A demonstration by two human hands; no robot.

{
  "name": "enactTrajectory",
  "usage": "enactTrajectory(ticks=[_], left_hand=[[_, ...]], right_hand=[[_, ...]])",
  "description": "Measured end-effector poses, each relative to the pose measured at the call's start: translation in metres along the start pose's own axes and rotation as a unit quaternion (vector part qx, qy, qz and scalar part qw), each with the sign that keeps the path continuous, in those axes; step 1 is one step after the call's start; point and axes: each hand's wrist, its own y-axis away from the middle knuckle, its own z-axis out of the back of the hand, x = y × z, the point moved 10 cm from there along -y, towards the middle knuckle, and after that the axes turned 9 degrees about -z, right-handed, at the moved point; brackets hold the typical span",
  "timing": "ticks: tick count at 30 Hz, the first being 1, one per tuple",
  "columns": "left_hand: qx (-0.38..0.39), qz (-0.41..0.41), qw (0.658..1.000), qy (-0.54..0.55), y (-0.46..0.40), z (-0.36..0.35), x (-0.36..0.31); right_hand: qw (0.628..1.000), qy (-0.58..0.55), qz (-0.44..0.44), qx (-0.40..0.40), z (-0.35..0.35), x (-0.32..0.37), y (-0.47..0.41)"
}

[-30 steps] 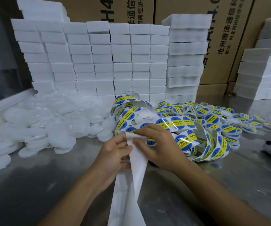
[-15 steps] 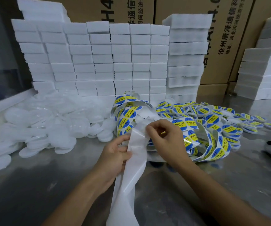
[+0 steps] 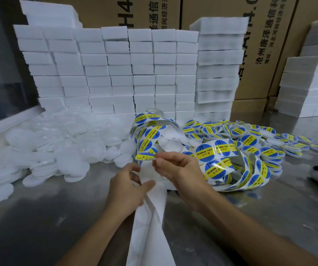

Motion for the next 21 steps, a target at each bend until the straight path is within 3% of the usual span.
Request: enactTrajectory(ticks=[2, 7, 11, 21], left_hand=[[-0.020, -0.059, 0.992, -0.112, -0.003, 0.011, -0.008], [-0.047, -0.133, 0.965, -0.222, -0.012, 0.027, -0.010], [0.068, -0.061, 0.921, -0.379, -0.021, 0.013, 0.019], [0.069, -0.049, 0.898, -0.431, -0.025, 0.010, 0.031]], right_hand=[[1.000, 0.005, -0.019, -0.002, 0.001, -0.004, -0.001], [0.999, -0.020, -0.020, -0.014, 0.005, -0.003, -0.002], [1.000, -0.002, -0.016, -0.021, 0.004, -0.004, -0.001], [1.000, -0.020, -0.015, 0.004, 0.001, -0.006, -0.005]])
